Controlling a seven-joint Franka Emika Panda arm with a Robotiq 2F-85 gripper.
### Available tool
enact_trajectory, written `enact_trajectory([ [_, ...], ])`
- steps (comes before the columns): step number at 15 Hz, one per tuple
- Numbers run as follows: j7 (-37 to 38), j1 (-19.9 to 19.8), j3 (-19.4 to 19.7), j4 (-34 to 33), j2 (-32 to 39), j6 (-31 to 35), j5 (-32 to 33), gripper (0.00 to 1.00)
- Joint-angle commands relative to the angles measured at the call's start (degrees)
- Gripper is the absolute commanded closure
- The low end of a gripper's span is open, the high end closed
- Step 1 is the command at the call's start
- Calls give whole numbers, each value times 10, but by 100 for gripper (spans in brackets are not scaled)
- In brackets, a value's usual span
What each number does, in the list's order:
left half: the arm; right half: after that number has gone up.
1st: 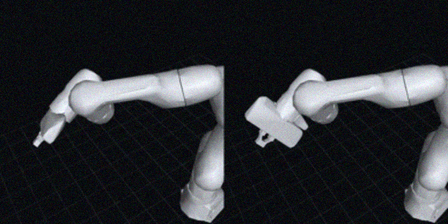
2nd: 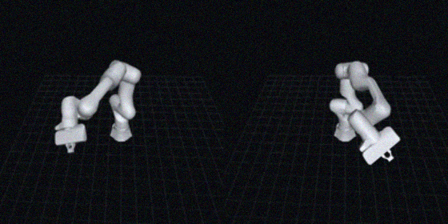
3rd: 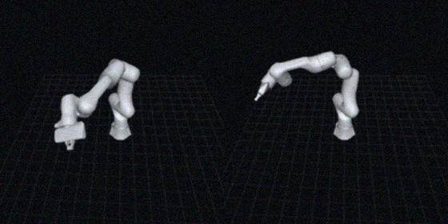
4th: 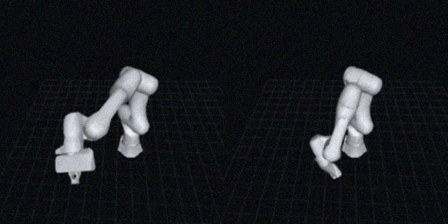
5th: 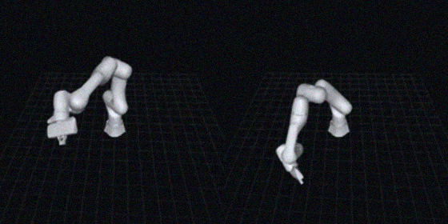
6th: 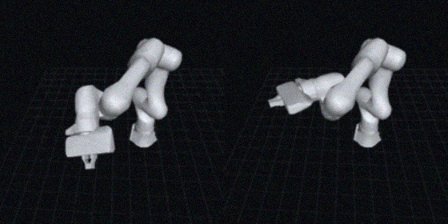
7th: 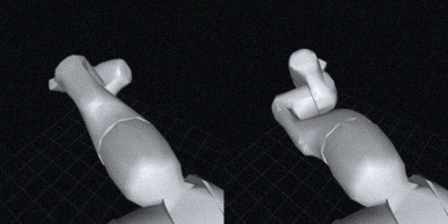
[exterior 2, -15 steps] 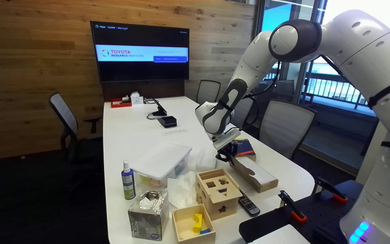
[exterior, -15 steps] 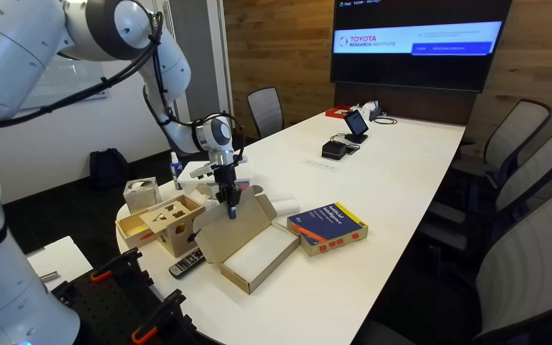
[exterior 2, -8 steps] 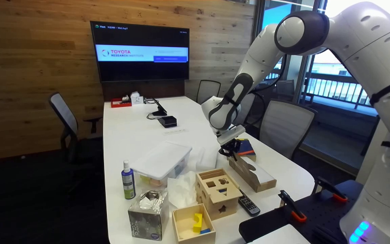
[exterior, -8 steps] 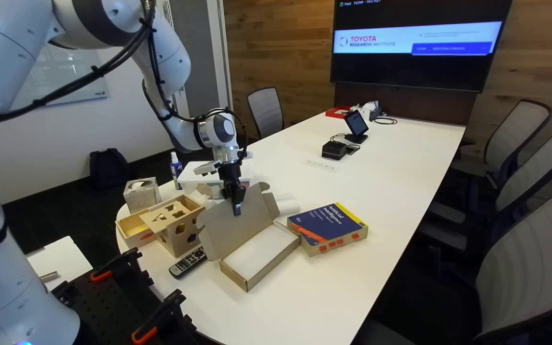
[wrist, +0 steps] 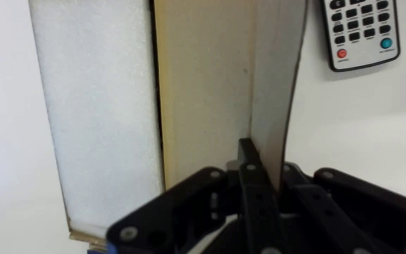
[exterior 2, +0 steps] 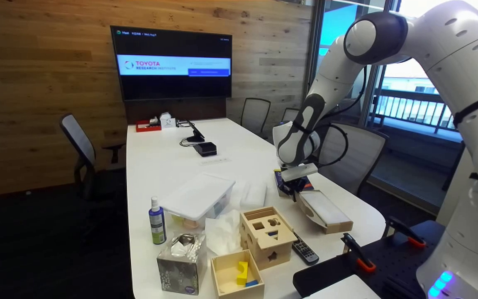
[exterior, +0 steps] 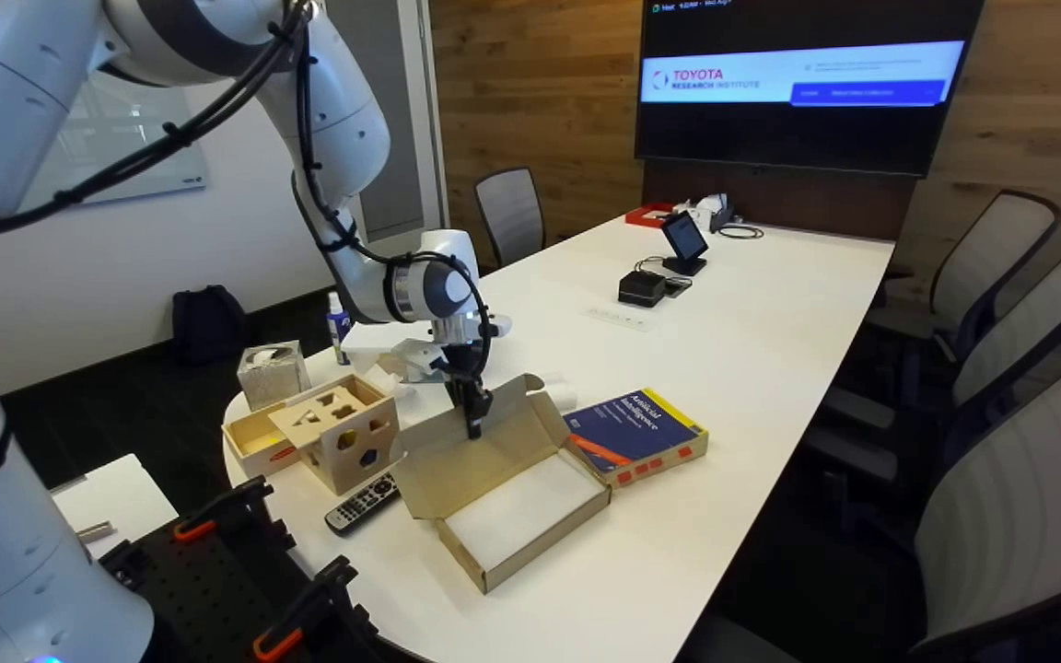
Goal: Close the cardboard box
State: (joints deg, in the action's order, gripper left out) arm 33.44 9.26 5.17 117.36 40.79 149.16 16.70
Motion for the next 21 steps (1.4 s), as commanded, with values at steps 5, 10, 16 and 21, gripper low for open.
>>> enact_trajectory([
  [5,-102,11,44,46,-56,44,0,99],
  [10,-169,-12,19,36,-41,127,-17,99],
  [16,-271,-77,-48,54,-13,287,-71,99],
  [21,-361,-180,-151,73,-18,301,-107,99],
])
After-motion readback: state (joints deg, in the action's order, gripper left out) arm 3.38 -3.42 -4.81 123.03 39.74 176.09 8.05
